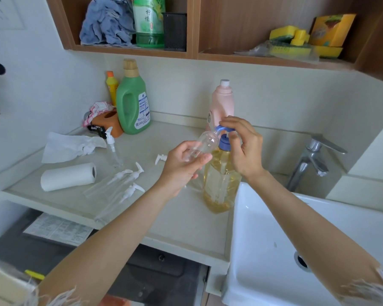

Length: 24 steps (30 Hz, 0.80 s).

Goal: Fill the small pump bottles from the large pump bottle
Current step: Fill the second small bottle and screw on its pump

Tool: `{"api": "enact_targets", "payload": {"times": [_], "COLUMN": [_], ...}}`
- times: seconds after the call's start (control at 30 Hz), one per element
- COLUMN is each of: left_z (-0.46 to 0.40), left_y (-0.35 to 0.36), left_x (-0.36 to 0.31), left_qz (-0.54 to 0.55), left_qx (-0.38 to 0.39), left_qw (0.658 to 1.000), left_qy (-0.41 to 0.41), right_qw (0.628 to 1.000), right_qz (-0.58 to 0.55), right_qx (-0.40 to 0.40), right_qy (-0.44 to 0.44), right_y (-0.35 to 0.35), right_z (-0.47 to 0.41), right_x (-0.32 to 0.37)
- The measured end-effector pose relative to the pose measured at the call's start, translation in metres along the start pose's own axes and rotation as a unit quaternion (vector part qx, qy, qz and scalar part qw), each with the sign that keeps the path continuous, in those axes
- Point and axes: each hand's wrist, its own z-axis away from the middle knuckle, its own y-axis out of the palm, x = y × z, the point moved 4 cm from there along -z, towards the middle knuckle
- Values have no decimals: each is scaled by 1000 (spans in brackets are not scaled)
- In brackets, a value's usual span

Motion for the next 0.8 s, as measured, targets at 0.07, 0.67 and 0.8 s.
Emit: {"api": "enact_targets", "payload": {"times": [0.07, 0.67, 0.8], "left_z": [0, 8, 9], "left_y": [-2, 2, 0], "left_x": [2, -5, -4], "left_qz": [-14, -55, -45], "left_qx": [-10, 26, 22], "left_qw": [1000, 998, 999], "left_qy": [3, 31, 21], "right_qw": [1000, 994, 996], "right_qz": [5, 16, -7], "right_qx": [-16, 104, 82], "right_qy": [-7, 12, 26], "right_y": [3, -13, -9], "right_z": [2, -21, -15], "right_x": [-3, 12, 7]}}
